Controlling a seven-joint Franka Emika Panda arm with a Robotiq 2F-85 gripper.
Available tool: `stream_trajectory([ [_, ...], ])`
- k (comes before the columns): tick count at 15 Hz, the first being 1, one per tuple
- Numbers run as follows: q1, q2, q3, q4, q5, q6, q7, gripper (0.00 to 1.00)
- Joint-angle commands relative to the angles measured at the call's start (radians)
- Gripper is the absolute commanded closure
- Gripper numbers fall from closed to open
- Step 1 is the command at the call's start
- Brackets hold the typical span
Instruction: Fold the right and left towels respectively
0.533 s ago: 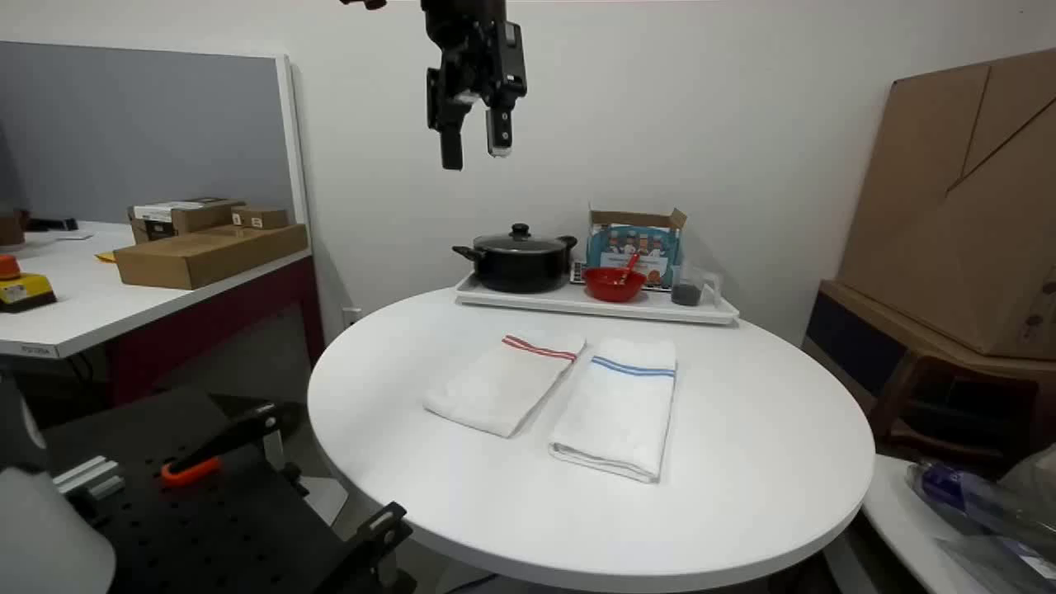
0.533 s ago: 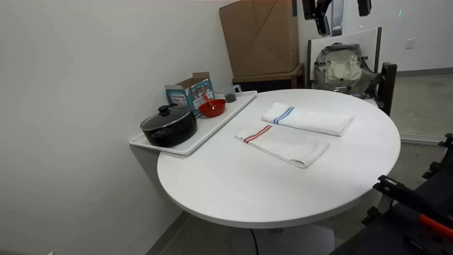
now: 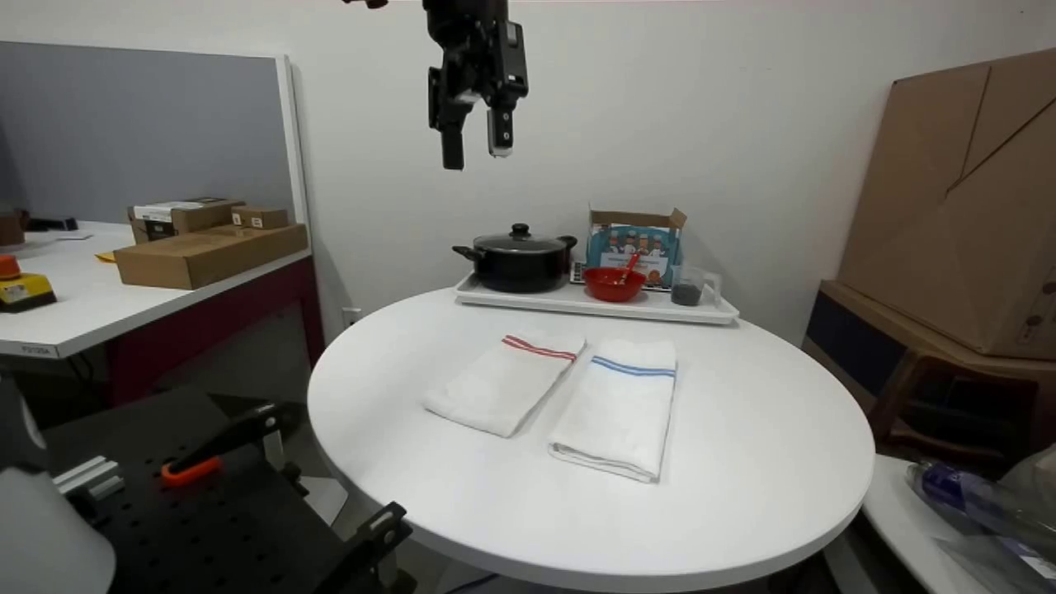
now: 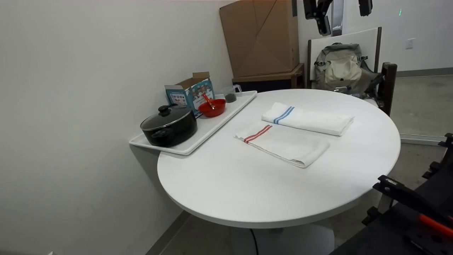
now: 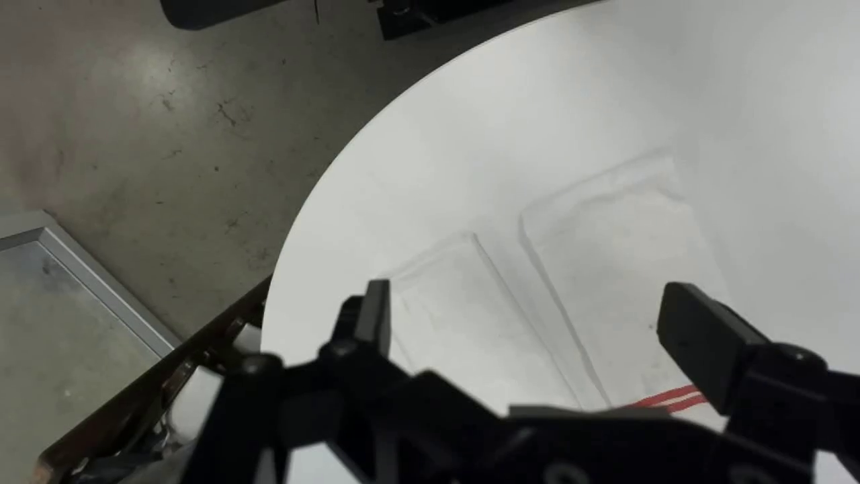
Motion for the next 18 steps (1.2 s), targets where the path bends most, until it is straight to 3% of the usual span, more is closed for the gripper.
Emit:
stream_trajectory([
  [1,0.019,0.001,-0.017,0.001,-0.007,-0.003,0.005,0.0],
  [3,0.009,-0.02,0.007,-0.006,0.003,0.049,0.131,0.0],
  [7,0.001,0.03,0.004,0.08,0.088,0.014,0.298,0.0],
  [13,-0.041,0.105,-0.08,0.162,0.176,0.027,0.435,0.0],
  [18,-0.075,0.193,-0.157,0.156,0.246,0.163,0.541,0.0],
])
